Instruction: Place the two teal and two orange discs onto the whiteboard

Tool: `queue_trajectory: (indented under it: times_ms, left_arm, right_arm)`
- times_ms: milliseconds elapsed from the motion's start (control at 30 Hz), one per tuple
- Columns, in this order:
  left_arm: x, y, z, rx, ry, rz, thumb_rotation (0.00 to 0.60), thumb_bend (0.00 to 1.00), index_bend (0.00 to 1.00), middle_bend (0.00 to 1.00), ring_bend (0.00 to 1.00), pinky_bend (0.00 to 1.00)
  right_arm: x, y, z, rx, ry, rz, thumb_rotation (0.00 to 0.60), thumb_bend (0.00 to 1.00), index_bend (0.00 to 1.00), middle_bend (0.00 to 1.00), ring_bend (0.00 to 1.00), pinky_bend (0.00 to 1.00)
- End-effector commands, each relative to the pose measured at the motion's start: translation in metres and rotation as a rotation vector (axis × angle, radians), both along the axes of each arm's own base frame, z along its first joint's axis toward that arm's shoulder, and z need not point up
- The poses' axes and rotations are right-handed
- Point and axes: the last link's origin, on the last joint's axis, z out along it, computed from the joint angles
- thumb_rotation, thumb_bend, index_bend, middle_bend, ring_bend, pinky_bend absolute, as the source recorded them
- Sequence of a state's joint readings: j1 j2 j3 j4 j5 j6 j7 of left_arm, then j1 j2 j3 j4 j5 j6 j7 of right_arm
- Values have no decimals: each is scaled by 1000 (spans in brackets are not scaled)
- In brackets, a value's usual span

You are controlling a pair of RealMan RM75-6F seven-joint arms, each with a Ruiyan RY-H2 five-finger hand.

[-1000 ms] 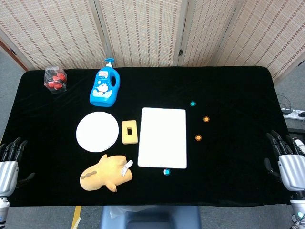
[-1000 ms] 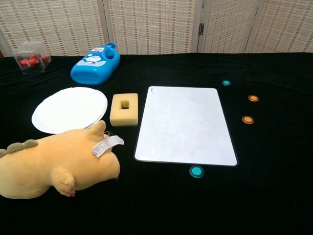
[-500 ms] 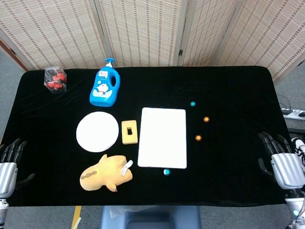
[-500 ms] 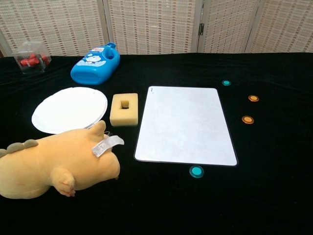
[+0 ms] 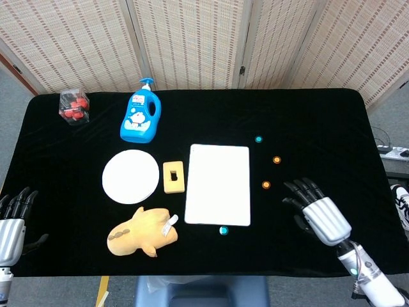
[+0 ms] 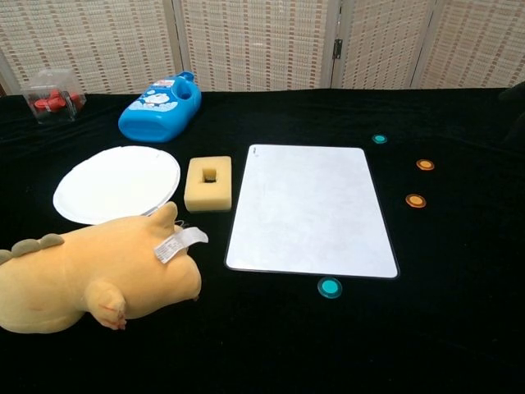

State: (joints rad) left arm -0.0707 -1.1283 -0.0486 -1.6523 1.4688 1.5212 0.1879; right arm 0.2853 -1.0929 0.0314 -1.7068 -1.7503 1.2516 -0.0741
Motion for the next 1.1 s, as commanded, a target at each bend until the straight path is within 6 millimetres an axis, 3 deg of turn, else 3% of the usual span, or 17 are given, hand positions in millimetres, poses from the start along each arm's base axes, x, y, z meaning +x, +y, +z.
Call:
queue_trajectory:
  times_ms: [33,233,367,500,1100]
  left_arm:
    - [1,-2,-1,1,-7,-3,600,198,34,64,144,0]
    - [-2,-7,-1,3,-11,10,600,198,34,64,148,0]
    - [-3,-10,-3,-2,-27,17,600,199,35,64,150,0]
    - [-3,-10,-3,-4,-30,21,600,199,36,64,152,0]
    - [-7,-8,-7,-20,-40,32,600,199,36,64,157,0]
  right_arm:
    - [27,-15,-31,100,51,94,600,549,352,95,19,0]
    - [55,-28,-72,218,71,156,600,541,352,90,4,0]
    - [66,-32,-93,278,84,178,600,409,352,88,9,0]
    - [72,-33,-113,322,113,198,600,393,352,87,6,0]
    - [75,-35,-160,349,157,238,600,390,394,92,8,0]
